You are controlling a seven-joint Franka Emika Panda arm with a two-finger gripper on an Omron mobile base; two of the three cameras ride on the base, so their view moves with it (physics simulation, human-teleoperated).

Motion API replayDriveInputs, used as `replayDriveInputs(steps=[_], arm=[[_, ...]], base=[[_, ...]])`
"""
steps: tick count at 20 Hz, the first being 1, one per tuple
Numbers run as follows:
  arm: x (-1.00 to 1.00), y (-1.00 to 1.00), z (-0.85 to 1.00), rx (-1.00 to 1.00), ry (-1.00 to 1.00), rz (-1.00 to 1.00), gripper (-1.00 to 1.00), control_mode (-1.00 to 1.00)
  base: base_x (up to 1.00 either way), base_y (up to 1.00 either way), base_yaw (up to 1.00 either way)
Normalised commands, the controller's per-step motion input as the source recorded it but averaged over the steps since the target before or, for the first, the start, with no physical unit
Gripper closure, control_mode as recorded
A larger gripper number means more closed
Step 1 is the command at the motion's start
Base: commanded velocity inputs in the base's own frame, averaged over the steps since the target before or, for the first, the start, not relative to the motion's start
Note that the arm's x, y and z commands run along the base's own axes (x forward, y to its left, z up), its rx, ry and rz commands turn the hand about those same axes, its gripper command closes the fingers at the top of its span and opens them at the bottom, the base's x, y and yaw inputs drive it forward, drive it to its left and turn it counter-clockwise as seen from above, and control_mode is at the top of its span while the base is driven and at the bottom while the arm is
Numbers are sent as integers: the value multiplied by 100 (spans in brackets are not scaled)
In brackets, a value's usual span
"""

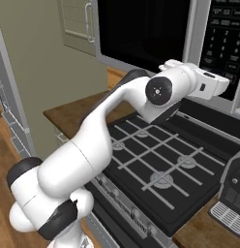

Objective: Pick the eggplant from the sink and place it in the bowl. Then pick the bowl and place it in the microwave. Then close the microwave door and press the start button.

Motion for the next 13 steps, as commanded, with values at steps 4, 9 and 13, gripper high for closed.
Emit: replayDriveInputs(steps=[4,9,13], arm=[[58,-48,0,5,0,1,100,-100],[64,-55,-3,7,0,7,100,-100],[69,-48,0,8,0,7,100,-100]], base=[[0,0,0],[0,0,0],[0,0,0]])
